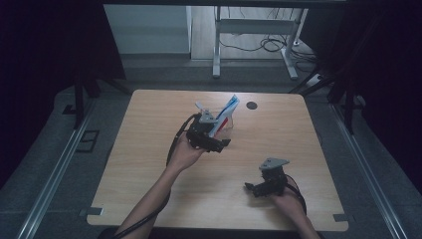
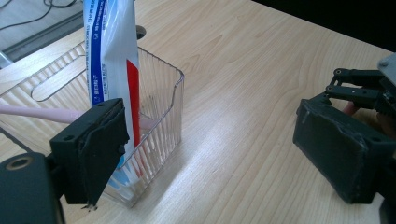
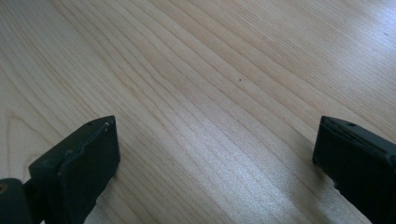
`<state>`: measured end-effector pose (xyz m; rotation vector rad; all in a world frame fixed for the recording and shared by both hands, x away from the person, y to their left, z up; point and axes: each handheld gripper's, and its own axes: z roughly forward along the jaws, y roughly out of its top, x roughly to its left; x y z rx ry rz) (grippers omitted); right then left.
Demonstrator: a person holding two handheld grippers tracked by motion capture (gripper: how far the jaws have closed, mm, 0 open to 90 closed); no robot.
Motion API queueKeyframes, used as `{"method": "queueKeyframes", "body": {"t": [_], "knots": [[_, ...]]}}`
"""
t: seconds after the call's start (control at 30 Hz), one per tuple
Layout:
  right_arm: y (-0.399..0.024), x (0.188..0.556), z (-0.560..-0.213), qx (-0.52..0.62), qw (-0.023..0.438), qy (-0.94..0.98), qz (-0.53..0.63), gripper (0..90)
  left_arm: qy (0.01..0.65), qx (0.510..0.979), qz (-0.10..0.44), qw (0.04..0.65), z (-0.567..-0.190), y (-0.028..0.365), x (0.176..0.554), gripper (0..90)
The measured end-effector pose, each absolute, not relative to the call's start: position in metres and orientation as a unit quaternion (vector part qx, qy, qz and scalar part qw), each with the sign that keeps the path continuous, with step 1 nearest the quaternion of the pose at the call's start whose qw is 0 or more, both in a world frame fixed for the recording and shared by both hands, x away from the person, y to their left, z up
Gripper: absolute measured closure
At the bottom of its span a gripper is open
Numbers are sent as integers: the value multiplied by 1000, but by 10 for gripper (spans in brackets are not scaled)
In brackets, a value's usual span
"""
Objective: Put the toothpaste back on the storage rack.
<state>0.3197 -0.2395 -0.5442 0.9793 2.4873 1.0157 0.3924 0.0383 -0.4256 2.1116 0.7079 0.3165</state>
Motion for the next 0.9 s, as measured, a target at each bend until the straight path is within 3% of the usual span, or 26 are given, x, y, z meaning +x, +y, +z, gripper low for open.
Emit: {"method": "queueKeyframes", "body": {"t": [0.9], "knots": [[-240, 320, -544, 339, 140, 861, 352, 2, 307, 833, 127, 443, -434, 83, 356, 110]]}}
